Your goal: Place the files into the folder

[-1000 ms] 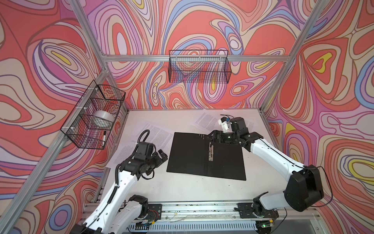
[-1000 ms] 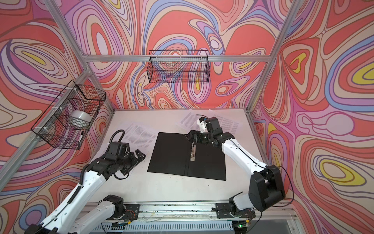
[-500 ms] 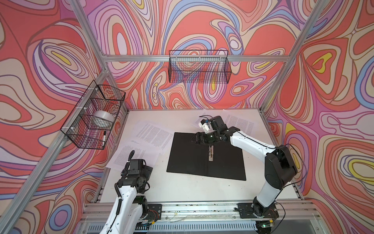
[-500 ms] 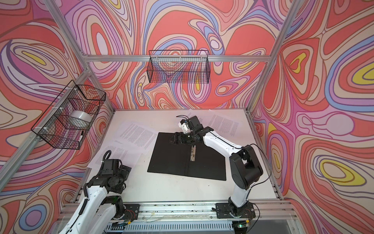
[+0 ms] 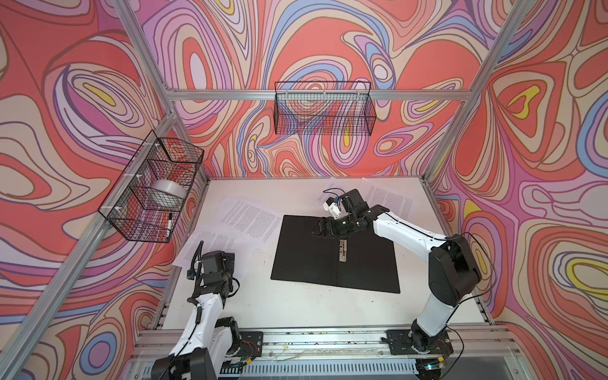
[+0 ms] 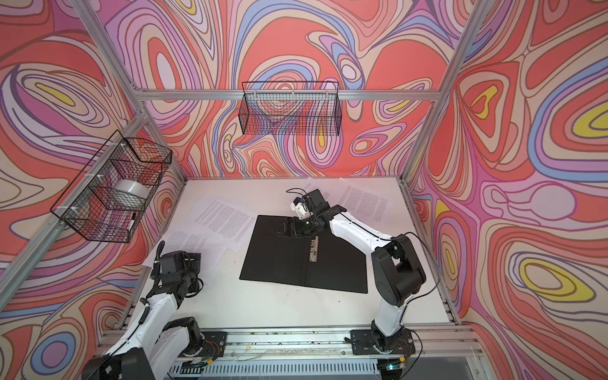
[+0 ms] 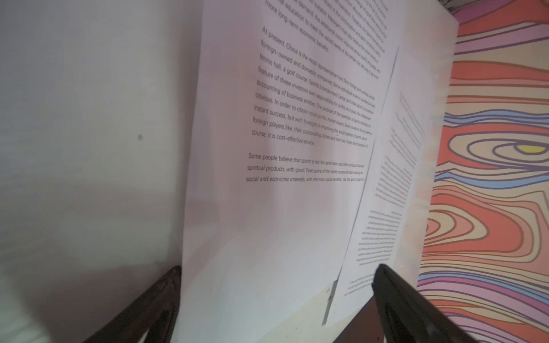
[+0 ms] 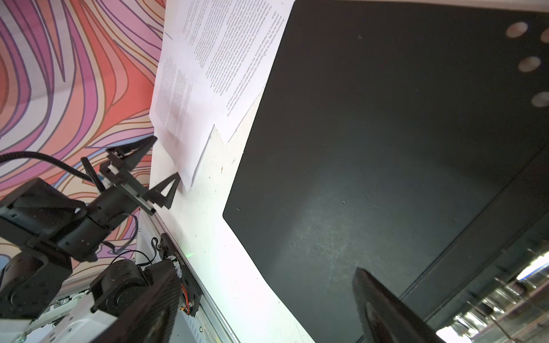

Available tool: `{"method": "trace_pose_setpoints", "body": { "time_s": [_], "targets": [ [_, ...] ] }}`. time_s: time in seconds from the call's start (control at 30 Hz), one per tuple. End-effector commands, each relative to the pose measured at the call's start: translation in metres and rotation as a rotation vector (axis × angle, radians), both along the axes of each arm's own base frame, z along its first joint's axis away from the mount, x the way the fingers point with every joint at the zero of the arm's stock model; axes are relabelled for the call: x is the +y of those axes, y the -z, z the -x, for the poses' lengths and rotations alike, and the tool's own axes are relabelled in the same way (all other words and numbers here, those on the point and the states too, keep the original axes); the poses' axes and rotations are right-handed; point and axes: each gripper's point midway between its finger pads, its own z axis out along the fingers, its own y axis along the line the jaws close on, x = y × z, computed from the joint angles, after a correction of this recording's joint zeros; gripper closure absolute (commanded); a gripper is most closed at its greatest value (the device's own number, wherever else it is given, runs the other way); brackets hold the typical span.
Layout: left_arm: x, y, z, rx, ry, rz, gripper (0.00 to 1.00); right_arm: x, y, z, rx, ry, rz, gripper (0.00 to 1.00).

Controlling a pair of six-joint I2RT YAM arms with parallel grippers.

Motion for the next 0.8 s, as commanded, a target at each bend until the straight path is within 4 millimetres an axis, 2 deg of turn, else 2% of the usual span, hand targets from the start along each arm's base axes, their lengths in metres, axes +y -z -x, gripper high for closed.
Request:
{"method": "trace_pose_setpoints", "body": {
  "time_s": [0.0,0.03,0.1,0.27,0.5,0.67,0.77],
  "targets": [
    [-0.021,0.054,0.023,0.151,0.082,0.111,0.01,-0.002,-0.012,0.006,-0.046,-0.012,-0.030,0.06],
    [-0.026,0.050,0.010,0.094,0.137,0.113,0.03,-0.003,-0.014,0.009,-0.051,-0.016,-0.042,0.06],
    [-0.031,0.046,-0.002,0.085,0.209,0.115,0.07,-0.006,-0.016,0.015,-0.063,-0.011,-0.054,0.06],
    [-0.033,0.038,-0.014,0.018,0.233,0.105,0.16,-0.015,-0.017,0.027,-0.079,-0.018,-0.048,0.06],
    [-0.015,0.009,-0.026,-0.047,0.191,0.017,0.30,-0.022,-0.007,0.035,-0.080,-0.018,-0.033,0.06],
    [-0.015,0.003,-0.044,-0.135,0.201,0.057,0.41,-0.020,-0.003,0.032,-0.078,-0.014,-0.038,0.07],
    [-0.020,0.007,-0.047,-0.097,0.224,0.101,0.44,-0.018,-0.002,0.031,-0.065,-0.019,-0.043,0.07]
  ]
}}
